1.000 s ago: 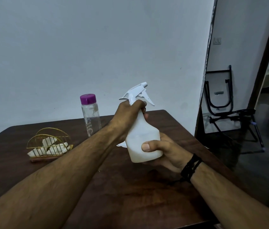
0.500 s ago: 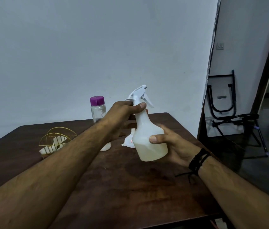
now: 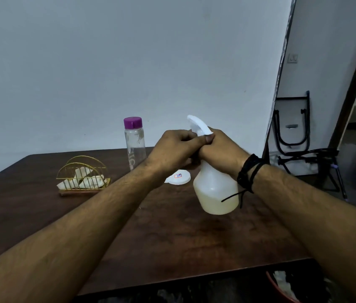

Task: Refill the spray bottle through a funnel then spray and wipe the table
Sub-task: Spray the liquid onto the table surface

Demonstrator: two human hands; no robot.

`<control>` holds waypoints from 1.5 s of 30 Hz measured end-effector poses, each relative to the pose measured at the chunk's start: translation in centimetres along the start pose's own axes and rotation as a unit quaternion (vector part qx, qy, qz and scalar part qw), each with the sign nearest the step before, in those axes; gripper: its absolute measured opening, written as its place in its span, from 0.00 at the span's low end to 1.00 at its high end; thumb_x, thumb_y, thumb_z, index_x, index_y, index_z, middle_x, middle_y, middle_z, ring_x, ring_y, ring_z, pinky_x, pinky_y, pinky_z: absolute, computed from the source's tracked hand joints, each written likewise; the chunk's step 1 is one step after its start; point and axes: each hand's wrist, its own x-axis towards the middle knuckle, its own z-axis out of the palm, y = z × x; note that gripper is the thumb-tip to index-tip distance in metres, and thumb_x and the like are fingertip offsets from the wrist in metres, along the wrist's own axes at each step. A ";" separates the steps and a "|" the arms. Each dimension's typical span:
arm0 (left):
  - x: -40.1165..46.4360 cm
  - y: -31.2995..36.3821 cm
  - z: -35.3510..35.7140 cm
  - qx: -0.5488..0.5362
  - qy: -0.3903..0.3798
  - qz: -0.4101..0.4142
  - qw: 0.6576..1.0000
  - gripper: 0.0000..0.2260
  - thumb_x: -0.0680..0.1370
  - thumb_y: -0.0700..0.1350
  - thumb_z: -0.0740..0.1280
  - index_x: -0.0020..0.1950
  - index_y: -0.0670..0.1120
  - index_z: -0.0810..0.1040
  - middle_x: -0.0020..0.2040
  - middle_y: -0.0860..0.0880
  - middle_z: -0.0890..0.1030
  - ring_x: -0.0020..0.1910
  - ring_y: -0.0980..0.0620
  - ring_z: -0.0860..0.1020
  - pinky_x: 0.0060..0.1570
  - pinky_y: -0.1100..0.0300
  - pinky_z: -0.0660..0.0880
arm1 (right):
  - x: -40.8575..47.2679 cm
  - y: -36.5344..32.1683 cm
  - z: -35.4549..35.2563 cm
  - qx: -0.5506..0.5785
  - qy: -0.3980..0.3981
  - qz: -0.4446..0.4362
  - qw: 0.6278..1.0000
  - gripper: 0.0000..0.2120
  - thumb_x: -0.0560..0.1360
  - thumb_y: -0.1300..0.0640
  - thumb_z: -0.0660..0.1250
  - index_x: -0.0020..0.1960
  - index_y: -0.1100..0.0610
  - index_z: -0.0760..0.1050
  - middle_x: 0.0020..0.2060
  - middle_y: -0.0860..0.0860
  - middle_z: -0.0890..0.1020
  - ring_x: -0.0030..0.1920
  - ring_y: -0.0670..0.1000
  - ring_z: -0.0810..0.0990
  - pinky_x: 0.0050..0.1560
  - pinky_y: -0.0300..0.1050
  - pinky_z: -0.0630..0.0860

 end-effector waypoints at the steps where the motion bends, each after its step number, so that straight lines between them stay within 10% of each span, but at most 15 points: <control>1: -0.1 -0.4 -0.4 0.013 -0.011 0.003 1.000 0.19 0.78 0.52 0.72 0.52 0.34 0.81 0.44 0.37 0.83 0.46 0.43 0.86 0.31 0.63 0.79 | -0.1 0.2 0.0 -0.023 -0.006 -0.002 1.000 0.17 0.73 0.69 0.62 0.55 0.52 0.77 0.40 0.51 0.84 0.40 0.49 0.84 0.42 0.44 0.80; 4: -0.1 -2.7 -2.2 0.121 0.015 0.028 0.992 0.15 0.76 0.55 0.70 0.50 0.45 0.86 0.44 0.48 0.86 0.48 0.52 0.85 0.45 0.51 0.84 | 0.2 1.1 -1.4 -0.014 0.028 0.033 0.999 0.18 0.74 0.70 0.64 0.55 0.52 0.80 0.43 0.53 0.84 0.42 0.54 0.83 0.36 0.44 0.79; 9: -0.1 -8.7 -5.4 0.338 0.082 0.044 0.937 0.10 0.81 0.54 0.66 0.46 0.52 0.84 0.38 0.60 0.81 0.42 0.61 0.81 0.43 0.61 0.74 | 0.1 1.6 -5.6 -0.154 -0.081 0.069 0.982 0.10 0.76 0.61 0.75 0.54 0.47 0.83 0.42 0.50 0.86 0.28 0.57 0.77 0.31 0.39 0.75; 16: -0.3 -14.2 -4.4 0.455 0.043 -0.009 0.889 0.12 0.80 0.57 0.64 0.48 0.51 0.80 0.46 0.54 0.80 0.46 0.51 0.80 0.45 0.57 0.74 | 0.2 3.6 -6.4 -0.422 -0.296 0.138 0.846 0.23 0.75 0.34 0.72 0.69 0.30 0.73 0.46 0.51 0.88 0.31 0.56 0.83 0.51 0.42 0.82; 23: 0.5 -15.2 -5.0 0.432 0.062 -0.032 0.899 0.08 0.79 0.58 0.65 0.44 0.57 0.78 0.42 0.56 0.77 0.45 0.50 0.78 0.44 0.59 0.70 | 0.3 4.5 -6.6 -0.451 -0.277 0.170 0.831 0.06 0.72 0.37 0.75 0.49 0.30 0.83 0.27 0.51 0.80 0.25 0.54 0.77 0.39 0.39 0.79; 27: 0.7 -15.6 -4.9 0.424 0.064 -0.044 0.902 0.08 0.79 0.59 0.65 0.44 0.59 0.77 0.43 0.55 0.78 0.47 0.49 0.78 0.45 0.58 0.72 | 0.8 3.6 -6.6 -0.480 -0.300 0.188 0.802 0.16 0.71 0.38 0.77 0.30 0.45 0.83 0.22 0.46 0.79 0.24 0.53 0.76 0.40 0.39 0.77; 36: 0.7 -15.4 -4.9 0.424 0.068 -0.052 0.902 0.07 0.79 0.59 0.65 0.44 0.59 0.77 0.43 0.56 0.76 0.47 0.51 0.77 0.46 0.57 0.73 | 2.0 4.0 -6.1 -0.431 -0.329 0.175 0.822 0.11 0.70 0.46 0.80 0.42 0.29 0.83 0.29 0.50 0.83 0.27 0.56 0.77 0.38 0.39 0.77; 42: 0.8 -15.6 -5.0 0.420 0.069 -0.051 0.903 0.08 0.79 0.59 0.65 0.45 0.58 0.78 0.43 0.56 0.76 0.47 0.51 0.78 0.48 0.56 0.76 | 2.4 4.5 -6.1 -0.436 -0.321 0.158 0.826 0.06 0.72 0.49 0.80 0.46 0.39 0.86 0.25 0.48 0.80 0.22 0.46 0.74 0.32 0.31 0.72; 45: 0.8 -15.6 -4.9 0.424 0.072 -0.049 0.901 0.09 0.79 0.59 0.65 0.48 0.56 0.81 0.44 0.55 0.77 0.47 0.51 0.77 0.47 0.57 0.74 | 2.6 4.5 -6.0 -0.424 -0.323 0.175 0.828 0.12 0.69 0.45 0.81 0.49 0.48 0.88 0.33 0.57 0.85 0.28 0.56 0.79 0.34 0.35 0.75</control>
